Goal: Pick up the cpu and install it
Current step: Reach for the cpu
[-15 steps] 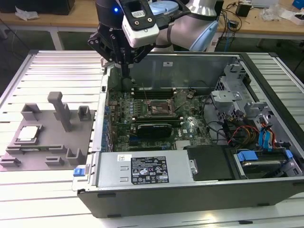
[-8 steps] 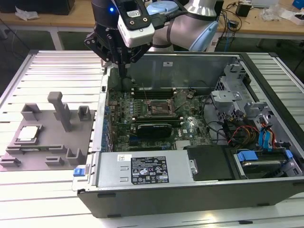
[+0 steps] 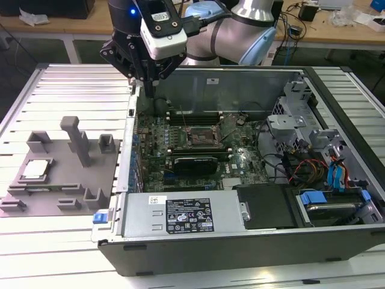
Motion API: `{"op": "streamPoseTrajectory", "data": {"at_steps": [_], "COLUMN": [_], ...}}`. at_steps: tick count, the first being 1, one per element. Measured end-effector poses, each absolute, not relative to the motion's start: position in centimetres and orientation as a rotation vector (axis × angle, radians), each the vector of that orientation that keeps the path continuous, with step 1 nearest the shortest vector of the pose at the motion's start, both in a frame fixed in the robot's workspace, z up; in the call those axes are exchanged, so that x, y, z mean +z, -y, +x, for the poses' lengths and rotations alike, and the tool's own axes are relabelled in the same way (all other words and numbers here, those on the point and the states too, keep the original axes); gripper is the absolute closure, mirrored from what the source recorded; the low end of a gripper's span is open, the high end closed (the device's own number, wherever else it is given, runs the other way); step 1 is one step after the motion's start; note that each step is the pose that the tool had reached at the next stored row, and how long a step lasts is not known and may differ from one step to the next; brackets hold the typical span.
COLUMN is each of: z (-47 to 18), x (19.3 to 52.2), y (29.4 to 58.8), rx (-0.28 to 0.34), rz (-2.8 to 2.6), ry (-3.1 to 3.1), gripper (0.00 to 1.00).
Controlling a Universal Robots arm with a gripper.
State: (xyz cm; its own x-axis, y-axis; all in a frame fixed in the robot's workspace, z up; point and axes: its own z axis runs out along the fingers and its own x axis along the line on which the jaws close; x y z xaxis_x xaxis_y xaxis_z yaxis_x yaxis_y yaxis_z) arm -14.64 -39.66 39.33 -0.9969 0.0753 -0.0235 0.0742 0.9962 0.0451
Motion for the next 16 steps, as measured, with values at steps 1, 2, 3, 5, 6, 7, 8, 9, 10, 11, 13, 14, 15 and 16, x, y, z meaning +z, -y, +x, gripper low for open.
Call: {"op": "streamPoseTrajectory", "data": {"at_steps": [1, 2, 3, 5, 6, 7, 8, 9, 10, 11, 13, 14, 15, 16], "z": [-14.8, -15.0, -15.2, -15.5, -15.7, -15.9, -16.2, -16.4, -16.6, -16.8, -17.2, -17.4, -17.5, -17.7], "x": [39.3, 39.3, 39.3, 39.3, 39.3, 39.3, 39.3, 39.3, 39.3, 39.3, 39.3, 39.3, 39.3, 39.3], "y": [39.6, 39.6, 39.6, 39.5, 39.5, 39.5, 39.5, 39.5, 39.5, 39.5, 39.4, 39.4, 39.4, 39.4], "rx": [0.069, 0.069, 0.069, 0.069, 0.069, 0.069, 0.069, 0.069, 0.069, 0.069, 0.069, 0.069, 0.069, 0.069], "rz": [0.117, 0.116, 0.116, 0.117, 0.117, 0.116, 0.116, 0.116, 0.116, 0.116, 0.116, 0.116, 0.116, 0.116], "ry": [-3.114, -3.113, -3.113, -3.113, -3.112, -3.112, -3.111, -3.11, -3.11, -3.109, -3.108, -3.108, -3.107, -3.107], "gripper": [0.89, 0.89, 0.89, 0.89, 0.89, 0.89, 0.89, 0.89, 0.89, 0.89, 0.89, 0.89, 0.89, 0.89]}}
